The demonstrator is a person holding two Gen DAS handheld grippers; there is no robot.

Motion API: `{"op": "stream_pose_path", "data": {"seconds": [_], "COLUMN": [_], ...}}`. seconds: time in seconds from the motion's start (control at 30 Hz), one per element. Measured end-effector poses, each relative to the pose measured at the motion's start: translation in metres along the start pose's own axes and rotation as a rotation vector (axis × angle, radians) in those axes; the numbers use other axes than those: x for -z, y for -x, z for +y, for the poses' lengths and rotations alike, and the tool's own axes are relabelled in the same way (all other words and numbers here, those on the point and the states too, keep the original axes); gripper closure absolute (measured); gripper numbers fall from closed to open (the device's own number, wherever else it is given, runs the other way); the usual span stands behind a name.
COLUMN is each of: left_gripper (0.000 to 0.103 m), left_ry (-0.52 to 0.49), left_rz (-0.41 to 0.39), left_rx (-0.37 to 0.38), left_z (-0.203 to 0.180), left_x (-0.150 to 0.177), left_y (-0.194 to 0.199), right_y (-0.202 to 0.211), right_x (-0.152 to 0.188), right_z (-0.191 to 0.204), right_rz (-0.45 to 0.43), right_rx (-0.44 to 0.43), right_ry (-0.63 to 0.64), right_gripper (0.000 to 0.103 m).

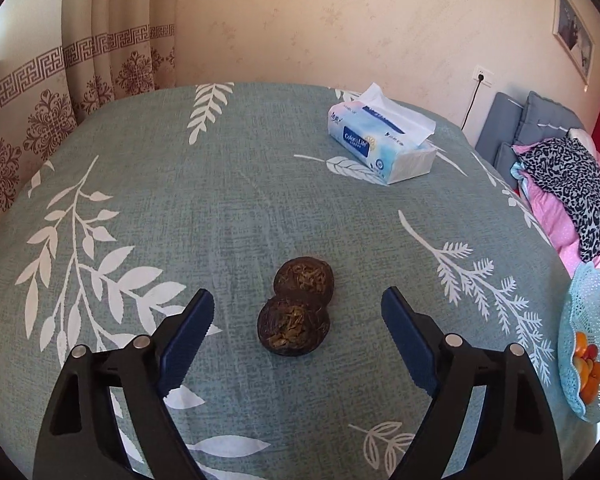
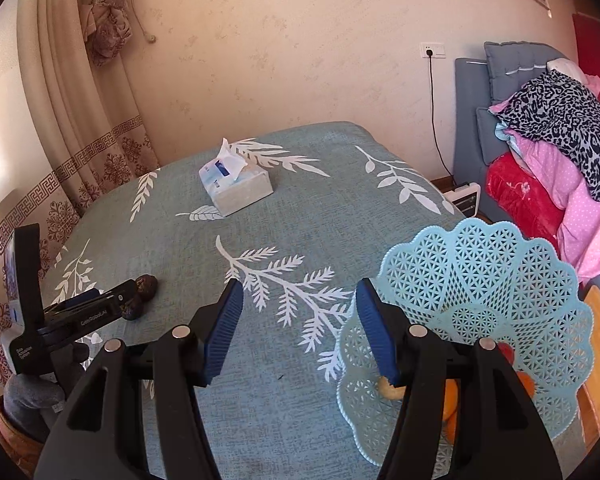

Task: Organize fruits
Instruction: 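Grasp one dark wrinkled fruit with the left tool while the right tool grasps the other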

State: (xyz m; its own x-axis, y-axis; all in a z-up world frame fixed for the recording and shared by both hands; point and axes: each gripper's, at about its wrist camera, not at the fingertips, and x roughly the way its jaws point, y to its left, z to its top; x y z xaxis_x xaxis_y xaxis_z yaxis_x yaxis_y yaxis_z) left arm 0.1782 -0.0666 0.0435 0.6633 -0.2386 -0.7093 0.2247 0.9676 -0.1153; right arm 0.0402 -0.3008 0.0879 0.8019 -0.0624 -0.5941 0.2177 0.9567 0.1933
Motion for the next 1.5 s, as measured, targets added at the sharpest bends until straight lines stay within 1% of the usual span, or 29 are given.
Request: {"op": "stream_pose_path", "data": {"seconds": [0.13, 0.23, 0.27, 0.33, 0.4, 0.57, 0.67, 0.77, 0.87, 1.03, 1.17, 1.3, 1.5], "left_gripper": [0.028, 0.039, 0.045, 0.048, 0.061, 0.061, 0.061, 0.061, 0.061, 0.061, 0.061, 0.061, 0.061], "left_ry": [0.027, 0.035, 0.04, 0.041, 0.033, 0.044, 0.063, 0.076, 0.101, 0.157, 0.202, 0.239, 0.265], "left_rz": [0.039, 0.062, 0.07, 0.07, 0.07, 0.068, 0.033, -0.015, -0.048, -0.077, -0.092, -0.098, -0.094], "left_rx": [0.011, 0.003, 0.005, 0.004, 0.013, 0.021, 0.018, -0.017, -0.057, -0.137, -0.17, -0.19, -0.187], "left_z": [0.006, 0.008, 0.009, 0.01, 0.009, 0.012, 0.018, 0.026, 0.037, 0.058, 0.074, 0.086, 0.092], "left_x": [0.005, 0.008, 0.009, 0.01, 0.011, 0.009, 0.004, -0.002, -0.007, -0.012, -0.014, -0.016, -0.015], "left_y": [-0.013, -0.021, -0.023, -0.024, -0.023, -0.017, -0.005, 0.009, 0.018, 0.024, 0.028, 0.03, 0.03], "right_y": [-0.01, -0.017, -0.019, -0.025, -0.031, -0.041, -0.05, -0.062, -0.078, -0.106, -0.129, -0.149, -0.171], "right_x": [0.003, 0.004, 0.004, 0.005, 0.006, 0.006, 0.004, 0.002, 0.003, 0.004, 0.008, 0.011, 0.013], "right_z": [0.01, 0.017, 0.019, 0.023, 0.027, 0.042, 0.054, 0.069, 0.089, 0.129, 0.162, 0.185, 0.204], "right_rz": [0.024, 0.04, 0.047, 0.062, 0.08, 0.106, 0.125, 0.146, 0.176, 0.201, 0.228, 0.255, 0.278], "right_rx": [-0.017, -0.028, -0.033, -0.042, -0.05, -0.073, -0.085, -0.098, -0.13, -0.2, -0.236, -0.235, -0.216], "right_ry": [0.019, 0.035, 0.04, 0.045, 0.052, 0.085, 0.111, 0.148, 0.181, 0.258, 0.321, 0.364, 0.391], "right_gripper": [0.043, 0.042, 0.042, 0.042, 0.042, 0.042, 0.042, 0.042, 0.042, 0.042, 0.042, 0.042, 0.042]}}
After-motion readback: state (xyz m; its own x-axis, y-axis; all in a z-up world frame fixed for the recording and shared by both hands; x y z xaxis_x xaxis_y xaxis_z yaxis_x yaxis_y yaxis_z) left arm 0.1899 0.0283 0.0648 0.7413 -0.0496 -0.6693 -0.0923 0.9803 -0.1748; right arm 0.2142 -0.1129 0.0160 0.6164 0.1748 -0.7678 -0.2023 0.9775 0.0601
